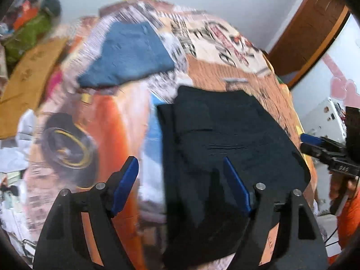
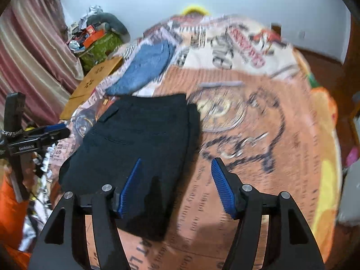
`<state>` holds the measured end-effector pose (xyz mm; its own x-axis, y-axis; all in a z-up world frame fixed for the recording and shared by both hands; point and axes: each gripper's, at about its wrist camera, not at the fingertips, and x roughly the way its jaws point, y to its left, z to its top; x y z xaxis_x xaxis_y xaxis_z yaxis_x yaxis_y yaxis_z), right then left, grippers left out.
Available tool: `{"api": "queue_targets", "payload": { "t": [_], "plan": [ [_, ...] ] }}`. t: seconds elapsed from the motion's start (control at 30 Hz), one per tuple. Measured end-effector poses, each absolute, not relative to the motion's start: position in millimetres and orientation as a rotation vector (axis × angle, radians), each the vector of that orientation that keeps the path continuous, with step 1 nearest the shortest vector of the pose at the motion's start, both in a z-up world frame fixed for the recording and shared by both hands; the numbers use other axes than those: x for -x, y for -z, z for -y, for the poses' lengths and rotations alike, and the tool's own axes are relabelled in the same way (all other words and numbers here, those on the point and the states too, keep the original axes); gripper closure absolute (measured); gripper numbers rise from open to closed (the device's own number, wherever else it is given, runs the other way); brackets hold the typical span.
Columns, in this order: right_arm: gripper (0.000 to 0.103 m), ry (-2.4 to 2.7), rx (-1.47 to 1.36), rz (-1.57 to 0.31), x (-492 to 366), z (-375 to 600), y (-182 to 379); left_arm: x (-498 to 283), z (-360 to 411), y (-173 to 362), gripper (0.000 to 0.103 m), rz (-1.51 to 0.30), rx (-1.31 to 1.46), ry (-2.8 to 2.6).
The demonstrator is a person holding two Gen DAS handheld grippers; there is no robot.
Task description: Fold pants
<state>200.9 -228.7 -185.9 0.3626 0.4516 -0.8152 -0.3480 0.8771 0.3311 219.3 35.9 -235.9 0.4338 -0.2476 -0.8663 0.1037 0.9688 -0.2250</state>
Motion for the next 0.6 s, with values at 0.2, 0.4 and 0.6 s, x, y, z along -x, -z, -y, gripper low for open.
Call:
{"api": "queue_targets", "payload": {
  "t": [0.2, 0.4, 0.6],
  "plan": [
    [0.043, -0.540, -0.212, -1.194, -215, 228, 226, -236, -35, 282, 0.022, -1.224, 0.216, 0.262],
    [0.036, -0.602, -0.328, -1.238, -229, 231, 236, -246, -44, 298, 0.010, -1.268, 0.341, 0.298],
    [0.035, -0.663, -0.350, -1.246, -239, 219, 240, -259, -37, 299, 0.009, -1.282, 0.332, 0.331]
  ]
}}
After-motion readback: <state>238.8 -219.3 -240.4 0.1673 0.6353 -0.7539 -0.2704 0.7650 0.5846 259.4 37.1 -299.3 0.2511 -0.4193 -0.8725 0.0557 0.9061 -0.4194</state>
